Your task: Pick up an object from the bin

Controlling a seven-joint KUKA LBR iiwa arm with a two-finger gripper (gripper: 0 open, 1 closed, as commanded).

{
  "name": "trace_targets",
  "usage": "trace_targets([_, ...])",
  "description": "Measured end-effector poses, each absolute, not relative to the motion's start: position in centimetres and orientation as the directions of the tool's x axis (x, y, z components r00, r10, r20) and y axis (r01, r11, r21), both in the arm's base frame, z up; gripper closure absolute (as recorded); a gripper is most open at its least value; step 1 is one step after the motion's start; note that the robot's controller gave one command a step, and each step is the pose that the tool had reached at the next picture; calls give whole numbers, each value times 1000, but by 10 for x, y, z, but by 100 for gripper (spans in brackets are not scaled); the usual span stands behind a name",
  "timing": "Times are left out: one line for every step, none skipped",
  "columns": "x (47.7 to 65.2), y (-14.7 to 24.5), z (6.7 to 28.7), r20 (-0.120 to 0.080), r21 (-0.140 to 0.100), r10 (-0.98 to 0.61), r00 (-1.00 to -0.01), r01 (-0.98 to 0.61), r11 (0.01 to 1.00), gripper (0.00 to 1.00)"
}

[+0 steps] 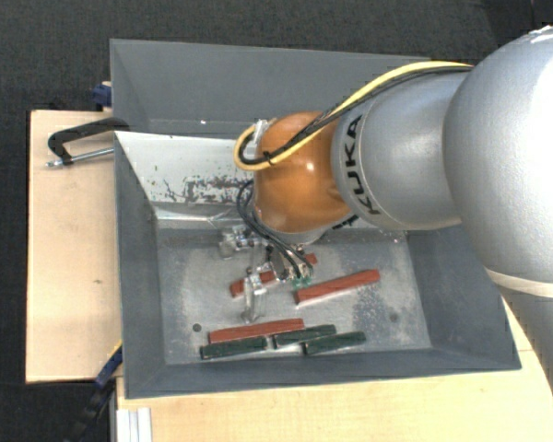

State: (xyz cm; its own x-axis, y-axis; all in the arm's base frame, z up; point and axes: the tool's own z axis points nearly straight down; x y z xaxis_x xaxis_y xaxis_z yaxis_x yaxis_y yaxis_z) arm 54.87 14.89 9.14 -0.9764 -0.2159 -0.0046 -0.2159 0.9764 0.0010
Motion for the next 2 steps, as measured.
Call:
trace_targets([582, 100, 71, -5, 1, -296, -955, -296, 955, 100])
trace_targets([582, 100, 71, -5, 1, -296, -955, -296, 955, 100])
